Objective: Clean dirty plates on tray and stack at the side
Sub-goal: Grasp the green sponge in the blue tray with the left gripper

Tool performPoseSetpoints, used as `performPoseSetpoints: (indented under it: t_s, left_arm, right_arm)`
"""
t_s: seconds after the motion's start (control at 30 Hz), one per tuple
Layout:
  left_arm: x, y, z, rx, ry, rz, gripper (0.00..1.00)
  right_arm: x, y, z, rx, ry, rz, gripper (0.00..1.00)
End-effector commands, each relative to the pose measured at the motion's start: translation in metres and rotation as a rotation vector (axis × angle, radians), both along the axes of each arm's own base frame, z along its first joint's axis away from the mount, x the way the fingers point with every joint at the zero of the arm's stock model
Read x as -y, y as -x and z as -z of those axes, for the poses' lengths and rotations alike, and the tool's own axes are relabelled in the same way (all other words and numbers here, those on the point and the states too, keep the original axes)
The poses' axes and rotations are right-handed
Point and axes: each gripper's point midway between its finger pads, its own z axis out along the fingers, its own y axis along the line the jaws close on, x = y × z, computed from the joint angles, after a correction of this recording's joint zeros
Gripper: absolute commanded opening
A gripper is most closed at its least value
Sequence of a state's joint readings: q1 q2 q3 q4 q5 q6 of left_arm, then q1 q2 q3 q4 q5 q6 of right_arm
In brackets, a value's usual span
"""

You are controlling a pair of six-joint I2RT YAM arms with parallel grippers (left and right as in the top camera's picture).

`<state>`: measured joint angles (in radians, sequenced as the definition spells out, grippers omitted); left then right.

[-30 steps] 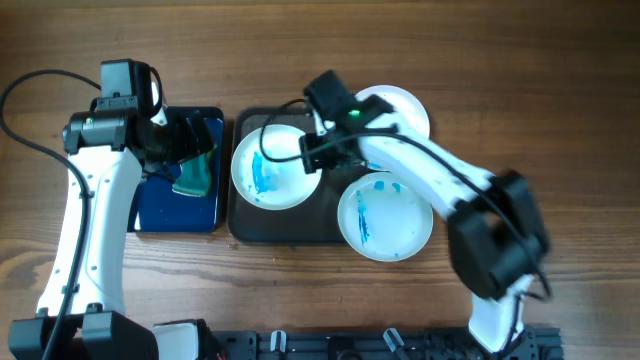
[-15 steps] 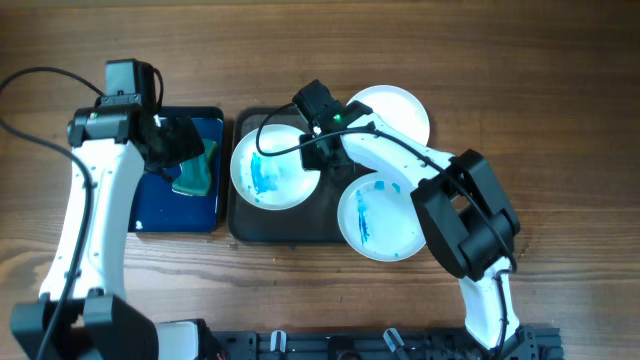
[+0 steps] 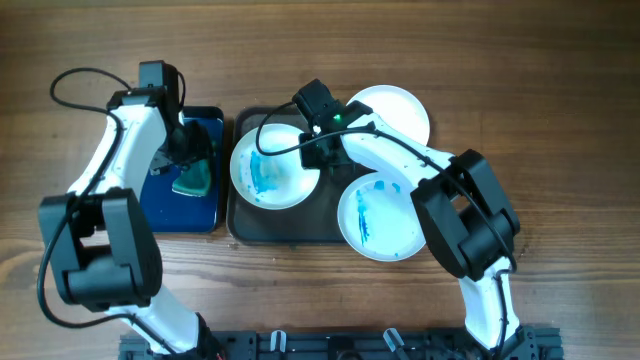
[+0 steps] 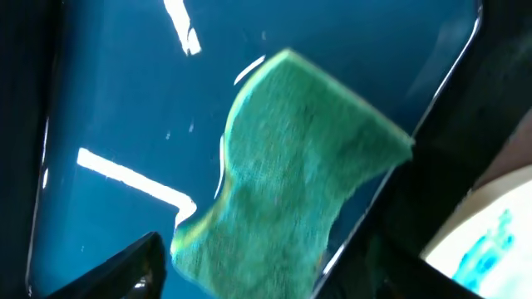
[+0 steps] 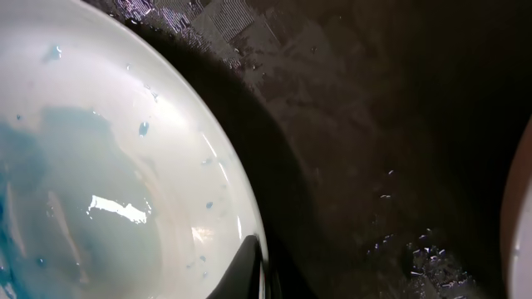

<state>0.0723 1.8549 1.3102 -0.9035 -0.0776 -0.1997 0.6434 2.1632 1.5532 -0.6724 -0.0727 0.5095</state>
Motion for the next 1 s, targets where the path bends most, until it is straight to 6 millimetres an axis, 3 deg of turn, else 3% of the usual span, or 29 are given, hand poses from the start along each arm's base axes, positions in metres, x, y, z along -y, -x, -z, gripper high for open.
performPoseSetpoints:
  t_s: [0.0, 0.17, 0.23, 0.3, 0.4, 0.53, 0.63, 0.7, 0.77, 0.87, 0.97]
  left_arm:
    - [-0.002, -0.008, 0.01, -0.016, -0.031, 0.122, 0.69]
    - [-0.003, -0.007, 0.027, -0.056, -0.036, 0.144, 0.73]
    - [-0.003, -0.006, 0.034, -0.072, -0.033, 0.144, 0.63]
    - [-0.003, -0.006, 0.037, -0.077, -0.031, 0.142, 0.32]
    - [-0.003, -0.009, 0.037, -0.064, -0.029, 0.141, 0.12]
    - [-0.003, -0.012, 0.037, -0.05, -0.031, 0.14, 0.04]
    - [-0.002, -0.008, 0.034, -0.065, -0.026, 0.134, 0.04]
    - [-0.002, -0.008, 0.018, -0.058, -0.027, 0.133, 0.04]
    - [0.002, -0.014, -0.019, -0.01, -0.004, 0.112, 0.04]
    - [0.034, -0.02, -0.084, 0.138, 0.157, 0.08, 0.04]
    - [0.044, -0.015, -0.1, 0.167, 0.172, 0.027, 0.04]
  right_arm:
    - [0.001, 0.0, 0.016, -0.014, 0.021, 0.016, 0.04]
    - [0.0, 0.0, 0.016, -0.014, 0.021, 0.015, 0.04]
    - [0.0, 0.0, 0.016, -0.014, 0.021, 0.015, 0.04]
    - [0.0, -0.001, 0.016, -0.012, 0.019, 0.016, 0.04]
    - [-0.002, -0.002, 0.015, -0.008, 0.01, 0.014, 0.04]
    - [-0.005, -0.005, 0.014, 0.005, -0.005, 0.013, 0.04]
    - [-0.01, -0.003, 0.013, -0.006, -0.031, 0.001, 0.04]
    - [-0.01, -0.003, 0.013, -0.007, -0.031, 0.001, 0.04]
    - [-0.011, -0.004, 0.013, -0.003, -0.034, 0.001, 0.04]
    - [-0.014, -0.003, 0.012, -0.012, -0.055, 0.001, 0.04]
    - [-0.015, -0.002, 0.011, -0.035, -0.082, 0.004, 0.04]
